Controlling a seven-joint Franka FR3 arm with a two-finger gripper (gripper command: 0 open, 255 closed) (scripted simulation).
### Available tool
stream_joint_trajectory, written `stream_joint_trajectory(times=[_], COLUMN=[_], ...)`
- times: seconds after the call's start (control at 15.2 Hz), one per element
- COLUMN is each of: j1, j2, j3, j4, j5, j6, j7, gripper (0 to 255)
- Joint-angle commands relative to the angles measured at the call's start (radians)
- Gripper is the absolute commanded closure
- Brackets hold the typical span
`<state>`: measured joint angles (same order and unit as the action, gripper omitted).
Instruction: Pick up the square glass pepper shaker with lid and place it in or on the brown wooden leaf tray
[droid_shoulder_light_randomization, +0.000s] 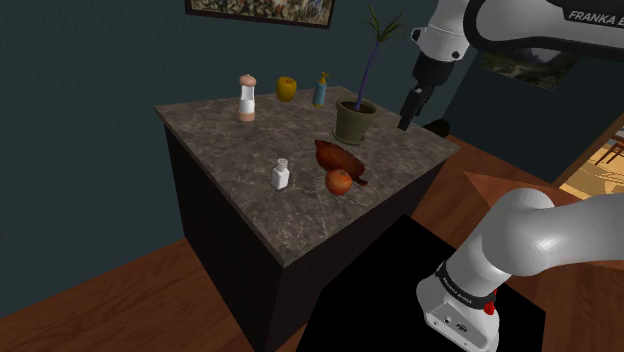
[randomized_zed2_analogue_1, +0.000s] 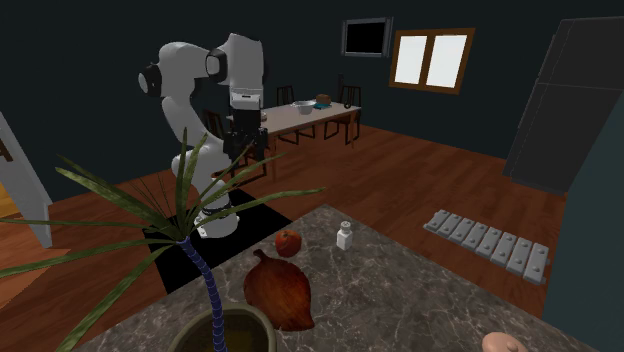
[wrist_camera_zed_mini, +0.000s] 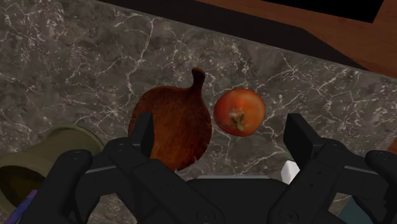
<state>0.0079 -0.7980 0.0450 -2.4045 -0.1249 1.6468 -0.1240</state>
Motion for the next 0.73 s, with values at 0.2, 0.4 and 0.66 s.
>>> stream_joint_trajectory(times=[0.2,0.4,0.66], j1=[0.005,0.009,0.013], j2=[0.109,0.224,0.382], j3=[0.032,0.061,0.096], j4=[0.026,0.064,0.132], j5=[0.03,0.054,0.079], j6=[0.051,0.097,0.149], j7=[0.056,0.109,0.177], gripper=[0,0,0])
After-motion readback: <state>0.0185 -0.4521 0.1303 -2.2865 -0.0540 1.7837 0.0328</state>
